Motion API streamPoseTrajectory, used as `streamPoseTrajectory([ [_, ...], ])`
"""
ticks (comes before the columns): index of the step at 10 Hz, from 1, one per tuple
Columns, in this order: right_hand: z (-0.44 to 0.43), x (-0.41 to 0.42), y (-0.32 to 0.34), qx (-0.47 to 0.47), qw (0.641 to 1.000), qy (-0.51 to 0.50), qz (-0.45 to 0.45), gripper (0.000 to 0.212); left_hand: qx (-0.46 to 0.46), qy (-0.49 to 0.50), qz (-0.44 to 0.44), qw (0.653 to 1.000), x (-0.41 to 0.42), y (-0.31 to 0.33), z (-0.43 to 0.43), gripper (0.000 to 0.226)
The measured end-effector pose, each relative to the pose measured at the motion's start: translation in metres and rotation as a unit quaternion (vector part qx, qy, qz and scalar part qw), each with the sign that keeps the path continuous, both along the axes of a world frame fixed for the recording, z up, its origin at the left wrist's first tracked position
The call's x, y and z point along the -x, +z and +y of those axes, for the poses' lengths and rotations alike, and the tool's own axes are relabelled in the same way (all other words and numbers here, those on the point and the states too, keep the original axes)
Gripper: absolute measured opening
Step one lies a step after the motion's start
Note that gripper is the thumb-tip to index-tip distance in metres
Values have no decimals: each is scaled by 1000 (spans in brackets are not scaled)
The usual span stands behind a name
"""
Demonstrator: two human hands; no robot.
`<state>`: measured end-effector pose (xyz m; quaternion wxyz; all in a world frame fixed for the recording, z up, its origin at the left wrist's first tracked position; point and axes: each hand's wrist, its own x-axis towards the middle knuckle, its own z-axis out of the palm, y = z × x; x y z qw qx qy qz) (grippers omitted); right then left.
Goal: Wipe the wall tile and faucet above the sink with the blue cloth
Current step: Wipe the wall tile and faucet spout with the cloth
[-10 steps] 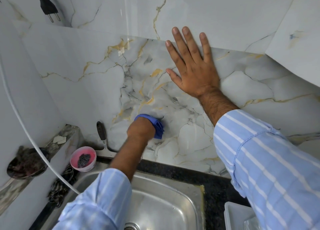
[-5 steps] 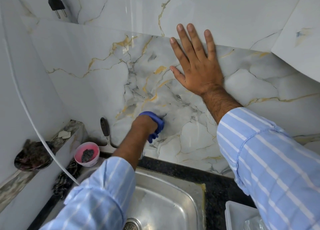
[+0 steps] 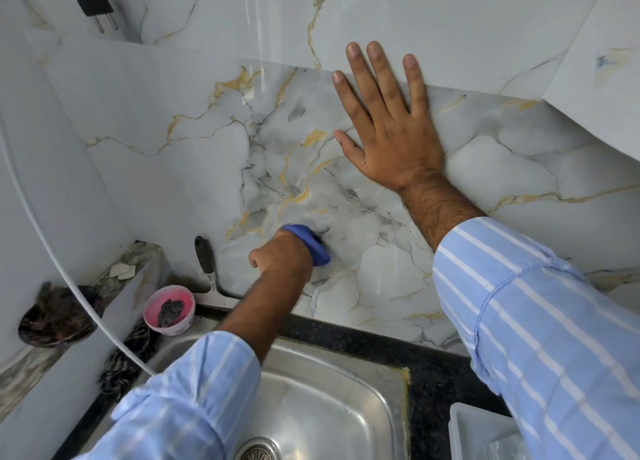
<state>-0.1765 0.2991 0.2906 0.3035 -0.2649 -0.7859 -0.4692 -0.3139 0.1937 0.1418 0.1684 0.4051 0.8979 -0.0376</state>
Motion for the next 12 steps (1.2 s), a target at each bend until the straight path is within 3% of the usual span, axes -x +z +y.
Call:
streamPoseTrajectory([
  [1, 0, 0, 0, -9, 1000, -4, 0, 70, -47, 17, -130, 990, 14, 0, 11, 42],
  [2, 0, -1, 0, -14, 1000, -3, 1, 70, -181, -18, -387, 904, 32, -6, -3, 18],
  [3, -1, 0, 0, -9, 1000, -1, 2, 70, -251, 75, -617, 742, 43, -12, -18, 27],
  [4, -1, 0, 1, -3, 1000, -3, 2, 71, -264, 180, -804, 501, 48, -36, -35, 30],
  [5, 0, 0, 0, -3, 1000, -5, 2, 71, -262, 188, -829, 457, 47, -47, -38, 32],
  [6, 0, 0, 1, -5, 1000, -4, 3, 70, -254, 157, -794, 530, 53, -37, -34, 32],
  [7, 0, 0, 1, -8, 1000, -6, 3, 70, -254, 167, -761, 573, 56, -25, -29, 29],
  [8, -2, 1, 0, -4, 1000, -7, 1, 71, -301, 177, -672, 653, 52, -13, -22, 21],
  [9, -2, 1, 0, 0, 1000, -7, 1, 70, -329, 118, -511, 785, 44, -8, -13, 25],
  [10, -1, 1, 0, 2, 1000, -7, 6, 70, -223, 24, -144, 964, 13, 6, -12, 14],
  [11, -2, 1, 0, -3, 1000, -9, 7, 70, -191, -15, 17, 981, -6, 1, -17, 32],
  [12, 0, 1, -1, -3, 1000, -7, 6, 70, -209, -69, 161, 962, -19, -10, -30, 50],
])
